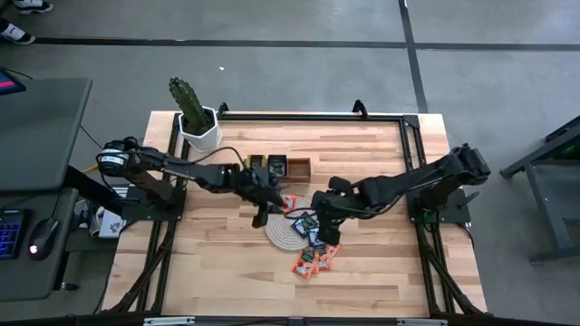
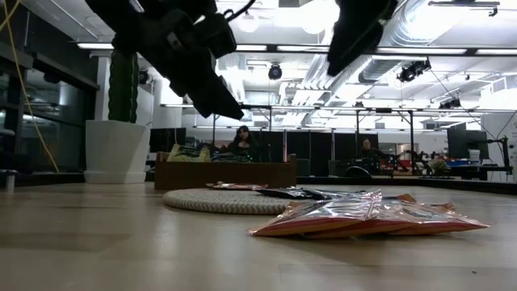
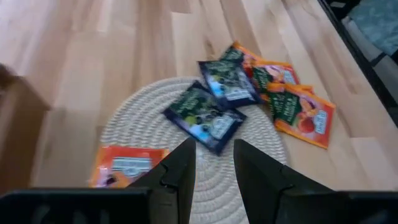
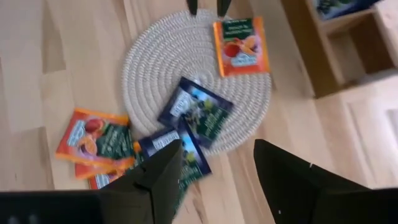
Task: Pick & Place Tea
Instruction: Put the purple tea bag into the middle section of the wooden organizer
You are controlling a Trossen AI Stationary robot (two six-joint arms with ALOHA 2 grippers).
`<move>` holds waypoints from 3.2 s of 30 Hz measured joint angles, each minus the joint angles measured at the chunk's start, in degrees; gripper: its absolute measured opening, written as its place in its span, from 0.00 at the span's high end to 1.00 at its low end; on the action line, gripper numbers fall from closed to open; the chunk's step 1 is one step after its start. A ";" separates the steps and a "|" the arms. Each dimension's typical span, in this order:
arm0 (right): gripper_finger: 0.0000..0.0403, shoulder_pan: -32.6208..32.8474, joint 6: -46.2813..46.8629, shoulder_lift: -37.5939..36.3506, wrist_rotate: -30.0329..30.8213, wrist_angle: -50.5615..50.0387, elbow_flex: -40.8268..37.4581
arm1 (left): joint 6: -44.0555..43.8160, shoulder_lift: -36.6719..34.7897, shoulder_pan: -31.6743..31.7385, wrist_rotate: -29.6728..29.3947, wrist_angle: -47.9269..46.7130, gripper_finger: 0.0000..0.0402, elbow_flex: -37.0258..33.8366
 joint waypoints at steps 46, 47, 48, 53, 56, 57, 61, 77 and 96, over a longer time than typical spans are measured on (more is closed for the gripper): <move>1.00 2.67 20.01 4.81 -0.03 56.33 -29.83 | -8.30 9.66 -1.44 7.69 9.01 0.74 -0.02; 1.00 2.69 19.88 4.81 -0.11 56.51 -29.83 | -8.30 9.66 -1.44 7.64 9.02 0.74 -0.02; 1.00 2.69 19.66 4.85 -0.25 56.65 -29.83 | -8.28 9.66 -1.44 7.52 9.02 0.74 -0.02; 1.00 2.64 18.22 7.84 -2.38 59.52 -29.81 | -7.46 9.66 -0.84 7.67 9.03 0.74 -0.02; 1.00 2.54 18.18 10.10 -2.73 59.68 -29.11 | -7.42 9.66 -0.32 7.70 9.06 0.74 -0.02; 1.00 2.39 18.08 10.67 -2.76 59.67 -28.74 | -7.42 9.66 -0.26 7.68 9.06 0.74 -0.02; 1.00 1.42 16.99 11.24 -2.58 59.75 -27.58 | -7.42 9.66 -0.07 8.20 8.98 0.74 -0.02; 1.00 -0.37 14.08 12.79 -7.91 55.25 -27.39 | -7.25 9.66 -0.06 8.23 7.53 0.74 -0.02; 1.00 -0.44 12.01 14.76 -10.78 53.76 -27.21 | -17.10 13.55 -0.04 8.73 8.82 0.74 -0.17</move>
